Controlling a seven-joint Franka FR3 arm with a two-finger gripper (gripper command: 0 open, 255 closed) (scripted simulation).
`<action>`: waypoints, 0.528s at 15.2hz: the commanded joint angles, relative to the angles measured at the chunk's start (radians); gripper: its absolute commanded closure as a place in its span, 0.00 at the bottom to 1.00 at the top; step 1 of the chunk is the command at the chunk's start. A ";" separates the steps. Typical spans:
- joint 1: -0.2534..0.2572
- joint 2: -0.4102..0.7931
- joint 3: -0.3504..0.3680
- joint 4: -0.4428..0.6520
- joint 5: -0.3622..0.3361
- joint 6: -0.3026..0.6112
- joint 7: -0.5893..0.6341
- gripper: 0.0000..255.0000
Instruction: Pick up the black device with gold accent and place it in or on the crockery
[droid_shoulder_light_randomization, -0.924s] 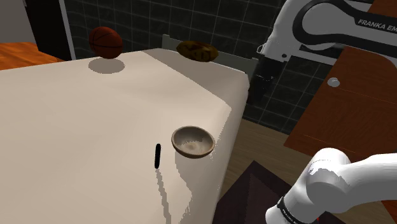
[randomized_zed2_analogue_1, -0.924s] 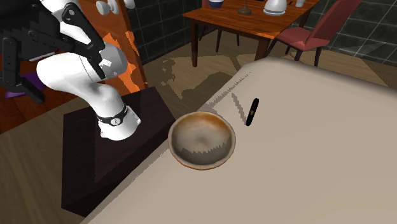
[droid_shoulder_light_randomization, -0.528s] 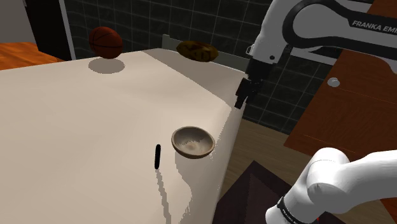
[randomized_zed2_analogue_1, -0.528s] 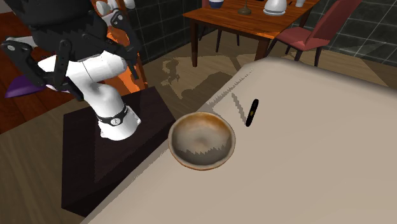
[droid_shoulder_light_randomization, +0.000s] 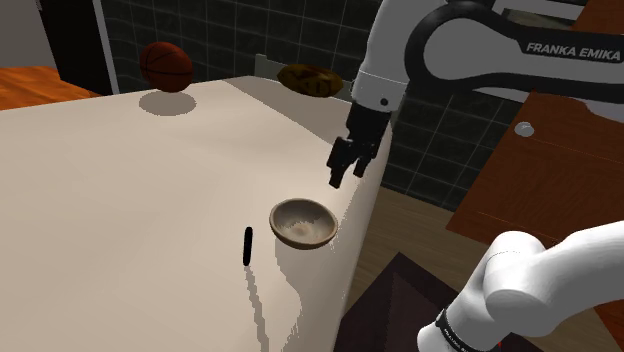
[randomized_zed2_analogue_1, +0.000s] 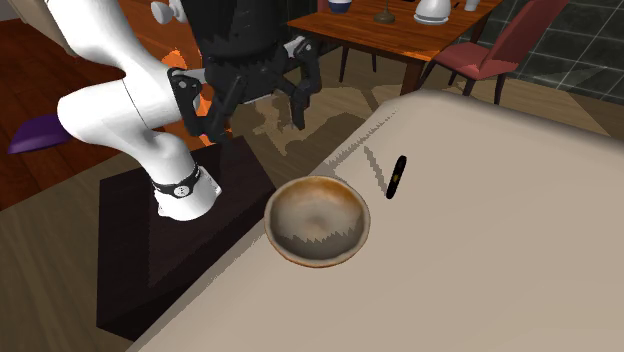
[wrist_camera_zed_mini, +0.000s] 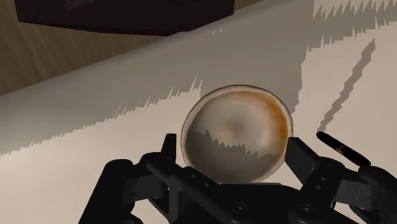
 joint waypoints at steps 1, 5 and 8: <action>0.006 0.053 0.046 0.035 0.003 0.023 0.051 0.00; 0.014 0.164 0.136 0.106 -0.008 0.068 0.154 0.00; 0.019 0.259 0.202 0.171 -0.035 0.096 0.237 0.00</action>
